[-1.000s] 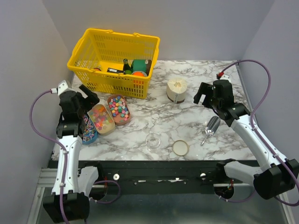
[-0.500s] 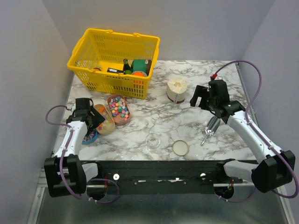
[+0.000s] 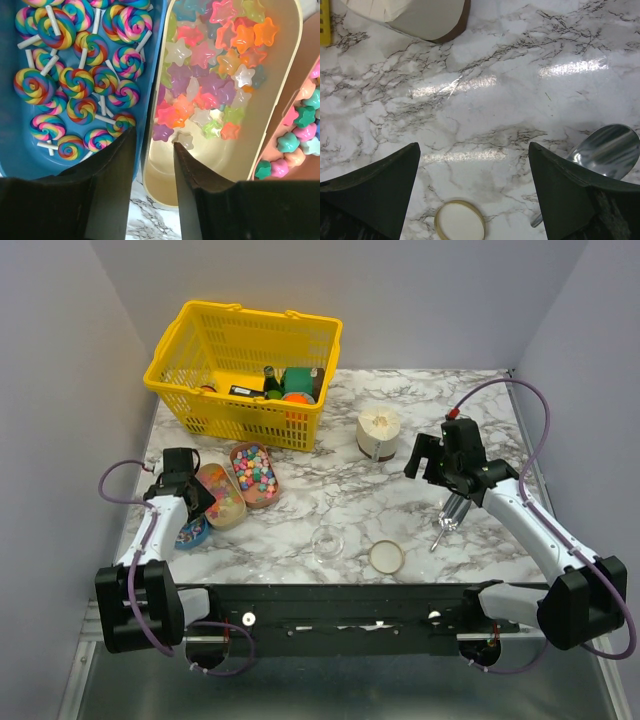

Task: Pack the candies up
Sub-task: Move the storage box to the center of the board, then pick up the spatula from the center of the board.

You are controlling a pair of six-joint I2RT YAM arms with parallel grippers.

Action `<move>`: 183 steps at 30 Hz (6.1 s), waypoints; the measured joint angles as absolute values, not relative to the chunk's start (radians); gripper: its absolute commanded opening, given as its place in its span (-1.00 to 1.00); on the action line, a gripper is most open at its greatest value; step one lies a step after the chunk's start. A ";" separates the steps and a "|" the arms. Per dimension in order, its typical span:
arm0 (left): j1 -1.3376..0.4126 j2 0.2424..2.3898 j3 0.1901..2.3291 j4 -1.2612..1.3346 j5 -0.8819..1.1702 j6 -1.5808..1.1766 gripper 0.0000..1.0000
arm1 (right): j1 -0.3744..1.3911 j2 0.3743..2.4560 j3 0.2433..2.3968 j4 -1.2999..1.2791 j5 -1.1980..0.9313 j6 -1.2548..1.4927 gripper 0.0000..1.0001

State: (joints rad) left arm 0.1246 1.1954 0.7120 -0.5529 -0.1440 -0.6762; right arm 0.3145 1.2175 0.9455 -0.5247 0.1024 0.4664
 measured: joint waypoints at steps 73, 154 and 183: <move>-0.303 1.301 0.746 -0.387 0.012 -0.775 0.04 | 0.315 1.206 0.659 -0.767 0.257 0.817 0.55; -0.432 1.304 1.158 -0.495 0.714 -0.221 -0.34 | 0.947 1.196 1.143 -0.701 -0.123 0.091 -0.99; -0.421 1.325 1.124 -0.421 0.941 -0.522 -1.00 | 0.968 0.941 1.029 -0.674 0.004 0.143 0.89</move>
State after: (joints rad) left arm -0.4206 1.3247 1.1244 -0.4206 0.9413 -0.5217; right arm 0.9676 0.9413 1.0290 -0.6739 0.0036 0.1429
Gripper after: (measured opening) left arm 0.035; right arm 0.984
